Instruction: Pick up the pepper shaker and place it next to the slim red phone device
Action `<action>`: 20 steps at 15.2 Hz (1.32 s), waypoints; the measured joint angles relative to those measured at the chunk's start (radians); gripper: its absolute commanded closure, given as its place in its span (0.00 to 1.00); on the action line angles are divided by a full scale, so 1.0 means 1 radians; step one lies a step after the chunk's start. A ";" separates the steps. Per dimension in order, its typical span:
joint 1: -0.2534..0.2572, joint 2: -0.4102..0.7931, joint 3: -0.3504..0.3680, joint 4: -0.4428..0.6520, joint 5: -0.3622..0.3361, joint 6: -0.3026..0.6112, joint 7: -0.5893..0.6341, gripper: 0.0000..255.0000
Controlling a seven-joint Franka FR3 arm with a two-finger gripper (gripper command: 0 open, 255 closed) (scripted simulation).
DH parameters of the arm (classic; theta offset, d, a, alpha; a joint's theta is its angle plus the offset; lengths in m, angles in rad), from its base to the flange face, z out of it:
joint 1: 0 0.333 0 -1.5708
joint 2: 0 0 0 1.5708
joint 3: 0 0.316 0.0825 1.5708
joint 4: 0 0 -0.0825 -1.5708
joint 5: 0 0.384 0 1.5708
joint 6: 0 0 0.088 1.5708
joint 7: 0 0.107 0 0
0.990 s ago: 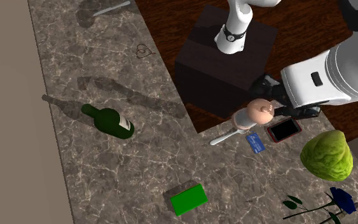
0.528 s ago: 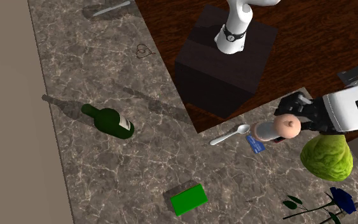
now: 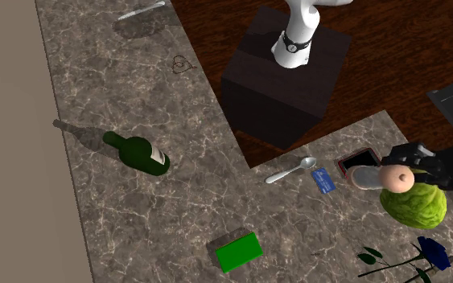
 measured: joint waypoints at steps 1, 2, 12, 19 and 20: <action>0.014 0.026 0.004 0.026 -0.008 -0.003 0.016 1.00; 0.032 0.056 0.008 0.062 -0.017 -0.014 0.036 1.00; 0.106 0.185 0.017 0.117 -0.058 0.043 0.127 1.00; 0.104 0.203 0.013 0.057 -0.067 0.118 0.140 1.00; 0.103 0.203 0.013 0.054 -0.067 0.121 0.140 1.00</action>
